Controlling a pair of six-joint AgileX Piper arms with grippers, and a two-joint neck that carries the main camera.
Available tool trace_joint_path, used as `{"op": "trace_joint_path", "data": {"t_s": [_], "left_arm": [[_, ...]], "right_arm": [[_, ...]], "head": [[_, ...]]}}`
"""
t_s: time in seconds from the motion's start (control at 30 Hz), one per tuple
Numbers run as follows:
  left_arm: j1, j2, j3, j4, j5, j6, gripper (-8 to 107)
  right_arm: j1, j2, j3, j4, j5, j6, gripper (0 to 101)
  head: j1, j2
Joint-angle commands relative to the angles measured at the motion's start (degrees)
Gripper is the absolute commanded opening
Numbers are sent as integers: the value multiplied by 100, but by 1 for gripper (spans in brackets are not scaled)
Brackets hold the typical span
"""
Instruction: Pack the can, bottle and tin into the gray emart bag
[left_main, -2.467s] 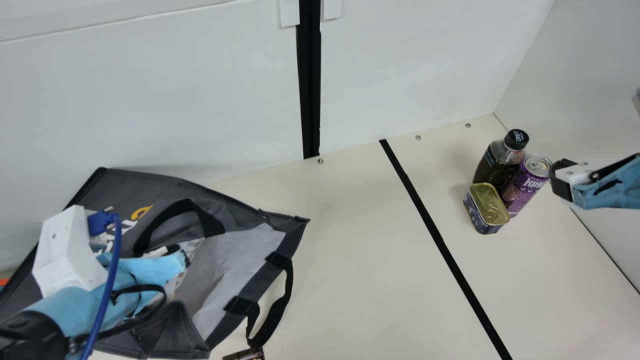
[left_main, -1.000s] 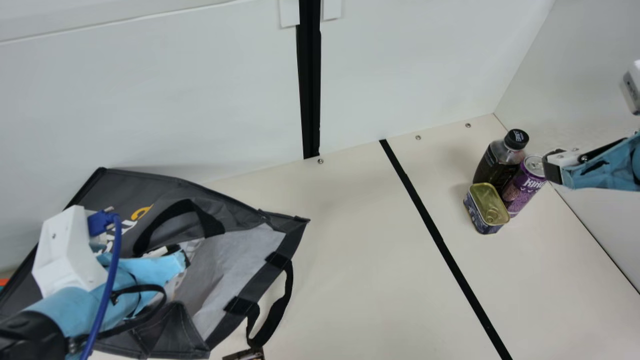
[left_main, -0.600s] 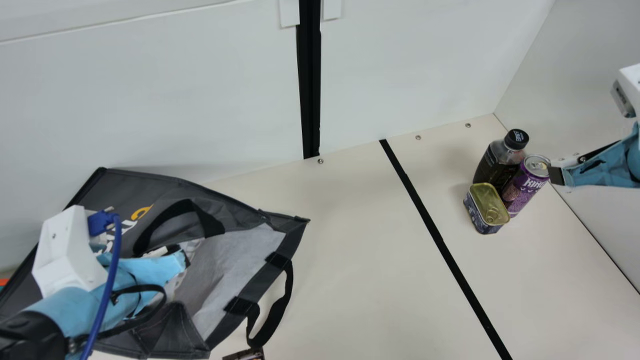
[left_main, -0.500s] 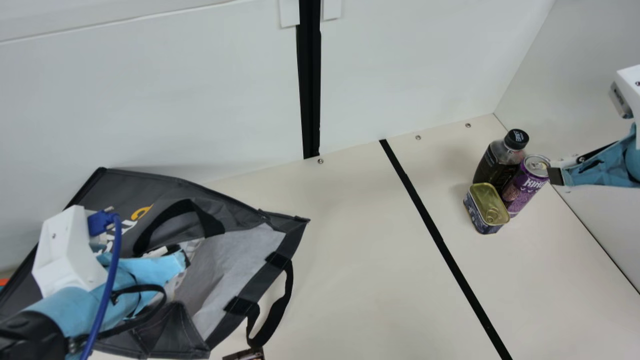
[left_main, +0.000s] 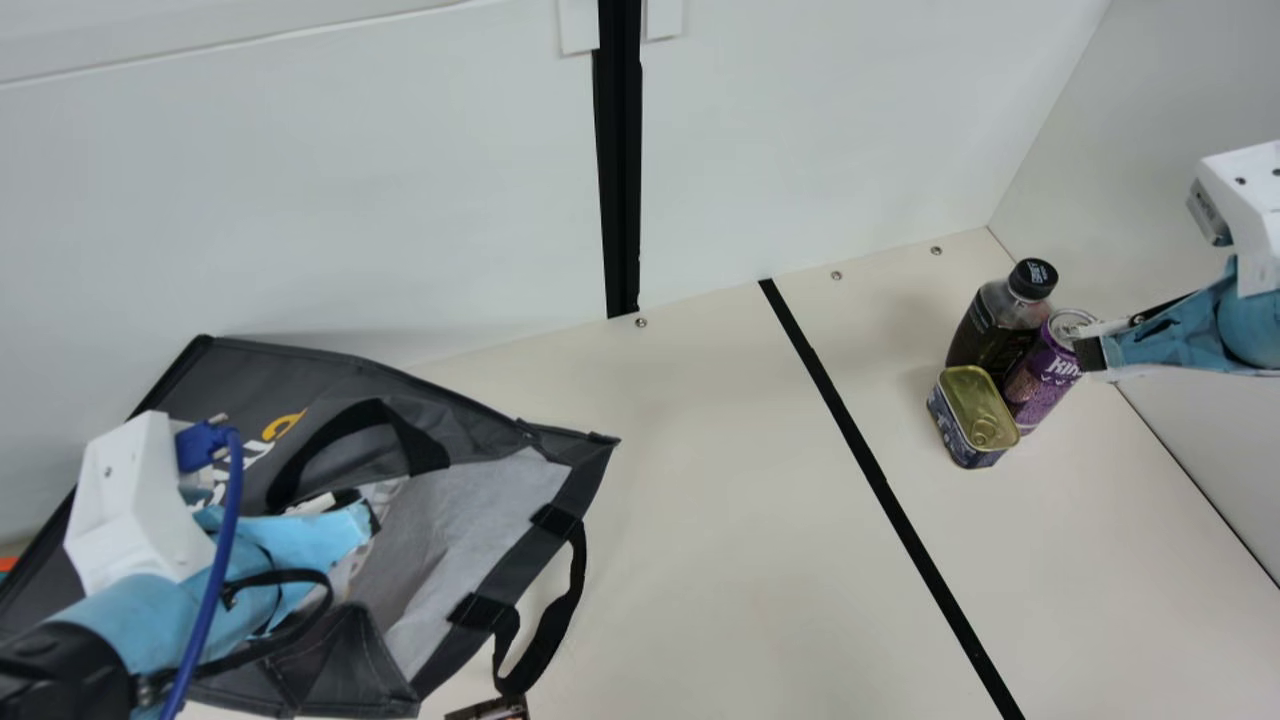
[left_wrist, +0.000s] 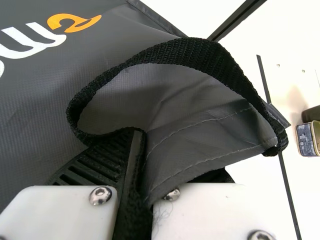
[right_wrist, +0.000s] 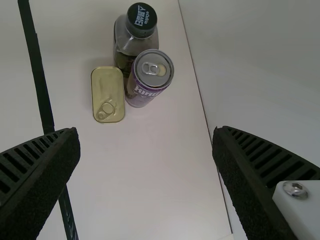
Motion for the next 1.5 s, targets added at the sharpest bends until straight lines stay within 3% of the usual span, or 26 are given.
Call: {"op": "trace_joint_path", "data": {"t_s": [0.0,1.47], "left_arm": [[0,0,0,0,0,0,10],[0,0,0,0,0,0,10]], "right_arm": [[3,59,-25,-3,3,9,91],[134,1784,-947,-37,3,246,91]], "head": [[-130,-5],[-130,-5]]}}
